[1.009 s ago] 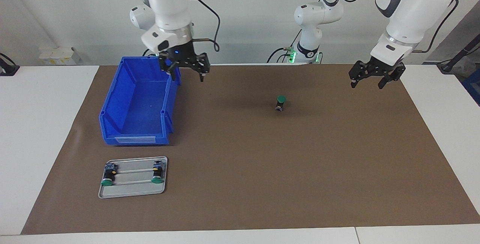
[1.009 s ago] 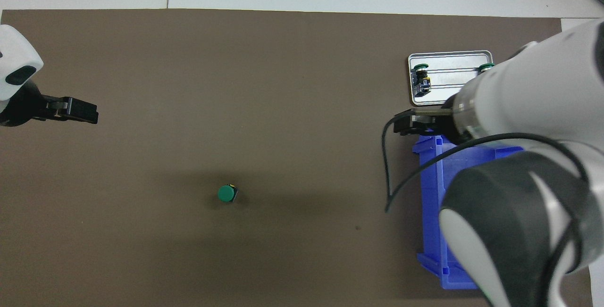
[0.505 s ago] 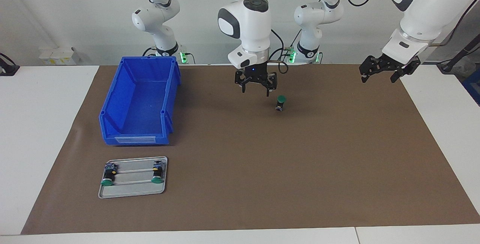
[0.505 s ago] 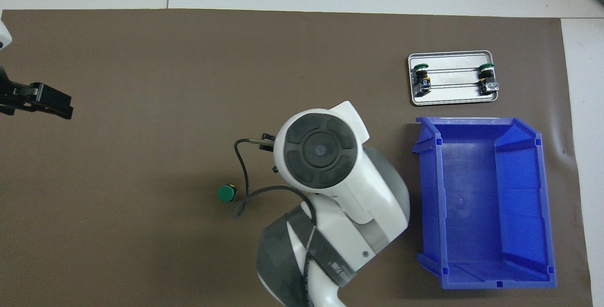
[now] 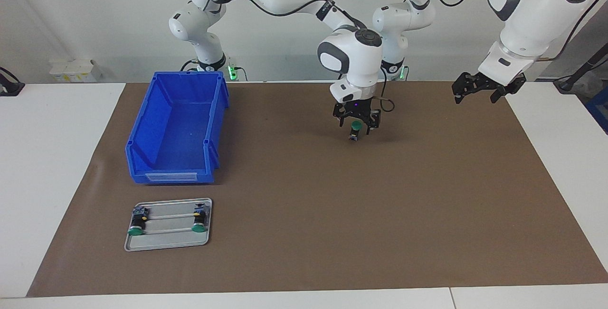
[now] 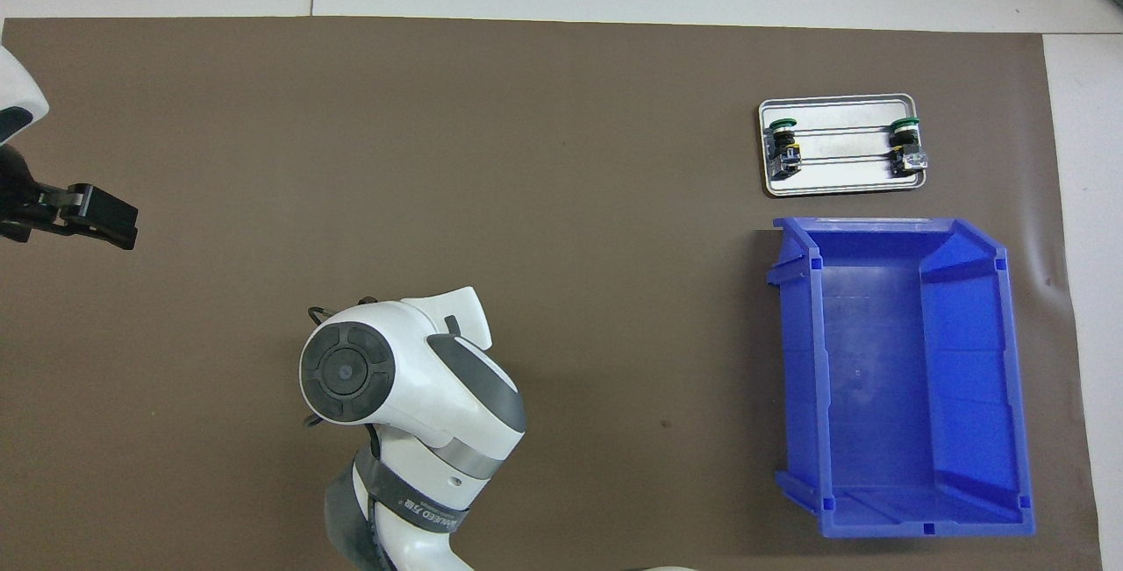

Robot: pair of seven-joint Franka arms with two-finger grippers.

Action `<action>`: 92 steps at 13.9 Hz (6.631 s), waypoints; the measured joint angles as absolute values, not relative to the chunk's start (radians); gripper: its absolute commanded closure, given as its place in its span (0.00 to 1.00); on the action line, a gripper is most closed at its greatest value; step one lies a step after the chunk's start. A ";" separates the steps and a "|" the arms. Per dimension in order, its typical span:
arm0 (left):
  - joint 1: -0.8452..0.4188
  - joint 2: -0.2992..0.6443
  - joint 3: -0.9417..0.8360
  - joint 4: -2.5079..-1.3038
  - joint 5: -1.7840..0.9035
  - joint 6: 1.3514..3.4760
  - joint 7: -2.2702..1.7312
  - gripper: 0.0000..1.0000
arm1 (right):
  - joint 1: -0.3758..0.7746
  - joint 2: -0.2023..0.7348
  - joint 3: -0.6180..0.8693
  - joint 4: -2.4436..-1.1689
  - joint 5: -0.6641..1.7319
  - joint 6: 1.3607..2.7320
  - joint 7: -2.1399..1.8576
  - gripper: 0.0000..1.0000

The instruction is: Place and press button with both arms

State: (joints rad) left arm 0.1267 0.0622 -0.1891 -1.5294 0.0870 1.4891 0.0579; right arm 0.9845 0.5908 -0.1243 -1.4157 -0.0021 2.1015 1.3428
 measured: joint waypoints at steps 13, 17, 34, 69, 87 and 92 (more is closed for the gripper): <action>0.188 0.021 -0.182 -1.669 -0.052 1.747 0.055 0.00 | 1.033 0.598 -0.124 -1.495 -0.001 2.173 1.344 0.05; 0.188 0.019 -0.188 -1.672 -0.053 1.747 0.055 0.00 | 1.042 0.597 -0.124 -1.511 -0.001 2.178 1.344 0.58; 0.187 -0.009 -0.203 -1.726 0.017 1.747 0.071 0.00 | 0.657 0.289 -0.132 -1.520 -0.001 1.886 0.742 1.00; 0.190 -0.017 -0.191 -1.739 0.022 1.747 0.084 0.00 | 0.073 -0.065 -0.133 -2.293 0.048 2.299 -0.059 0.01; 0.190 -0.017 -0.191 -1.739 0.022 1.747 0.084 0.00 | 0.004 -0.019 -0.130 -1.564 -0.020 1.547 0.095 0.01; 0.190 -0.017 -0.191 -1.739 0.022 1.747 0.084 0.00 | 0.046 -0.019 -0.111 -1.531 -0.032 1.505 0.079 0.01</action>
State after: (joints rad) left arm 0.1902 -0.0168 -0.1912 -1.7386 0.0224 1.7468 0.0840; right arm 0.0459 -0.0192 -0.1106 -1.5305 -0.0323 1.5047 0.0789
